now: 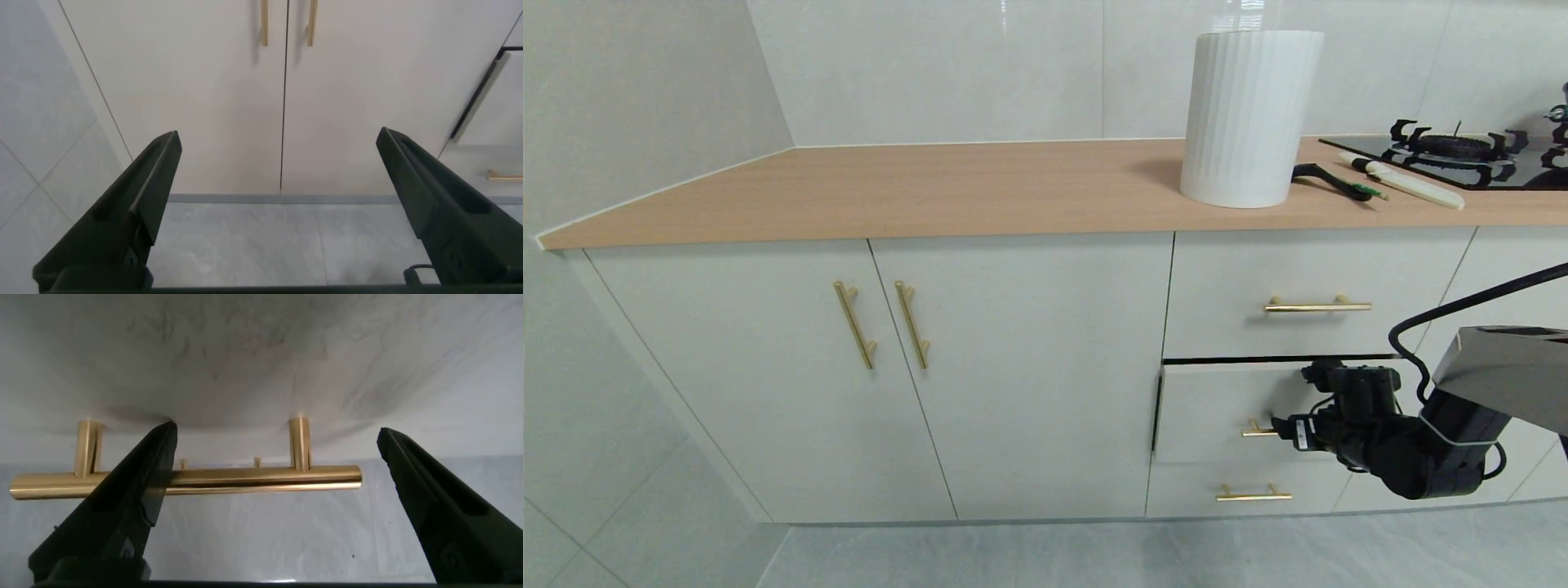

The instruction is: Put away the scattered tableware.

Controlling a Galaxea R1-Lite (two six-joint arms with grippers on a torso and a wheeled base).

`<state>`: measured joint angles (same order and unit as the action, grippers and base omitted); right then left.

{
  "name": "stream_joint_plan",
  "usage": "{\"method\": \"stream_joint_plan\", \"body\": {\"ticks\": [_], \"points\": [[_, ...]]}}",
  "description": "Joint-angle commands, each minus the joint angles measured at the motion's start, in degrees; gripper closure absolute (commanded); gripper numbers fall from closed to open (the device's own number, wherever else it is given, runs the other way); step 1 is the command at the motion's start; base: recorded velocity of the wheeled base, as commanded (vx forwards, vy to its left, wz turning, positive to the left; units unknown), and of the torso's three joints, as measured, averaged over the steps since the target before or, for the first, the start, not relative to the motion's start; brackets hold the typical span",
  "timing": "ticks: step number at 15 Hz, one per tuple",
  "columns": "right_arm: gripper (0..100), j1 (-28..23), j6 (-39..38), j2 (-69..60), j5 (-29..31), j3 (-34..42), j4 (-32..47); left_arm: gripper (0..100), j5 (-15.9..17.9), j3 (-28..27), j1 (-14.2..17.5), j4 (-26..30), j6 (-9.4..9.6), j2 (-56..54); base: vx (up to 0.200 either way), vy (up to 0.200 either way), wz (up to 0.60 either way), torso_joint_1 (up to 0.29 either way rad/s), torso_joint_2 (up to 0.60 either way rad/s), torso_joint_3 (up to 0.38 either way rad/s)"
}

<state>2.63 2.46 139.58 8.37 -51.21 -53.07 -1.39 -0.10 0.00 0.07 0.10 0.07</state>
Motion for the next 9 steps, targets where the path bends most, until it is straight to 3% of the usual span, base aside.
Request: {"method": "stream_joint_plan", "body": {"ticks": [1,5,9], "points": [[0,0.0,0.1,-5.4,-0.6,3.4,1.0,0,0.0,0.0,0.0,0.0,-0.01,0.0,0.0,0.0,0.0,0.0,0.0,0.0],[0,1.1,1.0,-29.2,-6.7,7.4,25.6,0,0.0,0.0,0.0,0.0,-0.1,0.0,0.0,0.0,0.0,0.0,0.0,0.0],[0,3.3,0.7,-39.7,-6.9,6.8,29.5,0,0.0,0.0,0.0,-0.1,-0.01,0.0,0.0,0.0,0.0,0.0,0.0,0.0]]}}
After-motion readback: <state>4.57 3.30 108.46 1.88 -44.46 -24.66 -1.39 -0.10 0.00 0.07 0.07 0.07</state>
